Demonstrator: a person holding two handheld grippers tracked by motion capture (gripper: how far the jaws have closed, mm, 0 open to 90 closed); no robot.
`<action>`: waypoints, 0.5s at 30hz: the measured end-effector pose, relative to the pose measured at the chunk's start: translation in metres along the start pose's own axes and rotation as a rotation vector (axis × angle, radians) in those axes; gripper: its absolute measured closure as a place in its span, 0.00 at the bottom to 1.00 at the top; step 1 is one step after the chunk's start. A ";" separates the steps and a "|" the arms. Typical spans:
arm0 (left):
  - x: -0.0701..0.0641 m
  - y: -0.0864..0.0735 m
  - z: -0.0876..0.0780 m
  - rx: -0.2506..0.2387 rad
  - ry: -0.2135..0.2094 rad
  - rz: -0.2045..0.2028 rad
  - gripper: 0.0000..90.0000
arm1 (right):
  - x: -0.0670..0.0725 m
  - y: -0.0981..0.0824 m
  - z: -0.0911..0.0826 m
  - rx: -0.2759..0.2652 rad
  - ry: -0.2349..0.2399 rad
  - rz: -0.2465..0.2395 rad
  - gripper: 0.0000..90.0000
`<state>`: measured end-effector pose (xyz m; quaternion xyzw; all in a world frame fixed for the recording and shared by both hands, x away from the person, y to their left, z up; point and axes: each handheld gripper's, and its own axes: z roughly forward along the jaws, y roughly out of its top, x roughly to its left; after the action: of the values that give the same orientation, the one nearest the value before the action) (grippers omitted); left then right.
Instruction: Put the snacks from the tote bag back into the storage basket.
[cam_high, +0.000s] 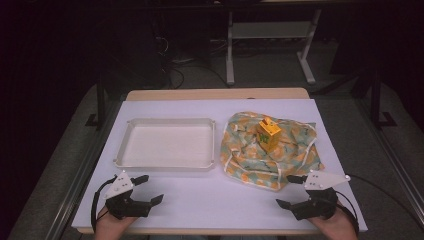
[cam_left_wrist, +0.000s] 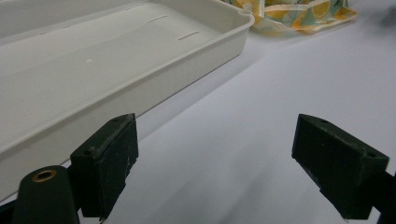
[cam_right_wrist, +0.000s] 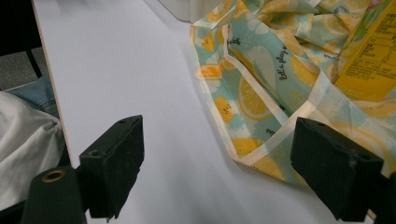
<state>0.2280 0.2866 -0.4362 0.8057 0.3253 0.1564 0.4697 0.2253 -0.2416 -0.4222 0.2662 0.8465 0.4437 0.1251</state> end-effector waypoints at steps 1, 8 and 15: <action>0.000 0.000 0.000 0.002 0.001 0.001 0.16 | 0.001 0.001 0.000 -0.002 0.000 -0.001 0.19; 0.001 -0.001 -0.001 -0.005 0.011 -0.010 0.16 | 0.003 0.009 -0.006 -0.025 -0.010 -0.006 0.20; 0.002 -0.001 -0.005 -0.020 0.016 -0.012 0.16 | -0.004 0.029 -0.011 0.026 -0.009 -0.013 0.23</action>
<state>0.2258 0.2918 -0.4349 0.7977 0.3322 0.1631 0.4762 0.2335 -0.2383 -0.3923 0.2645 0.8534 0.4304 0.1284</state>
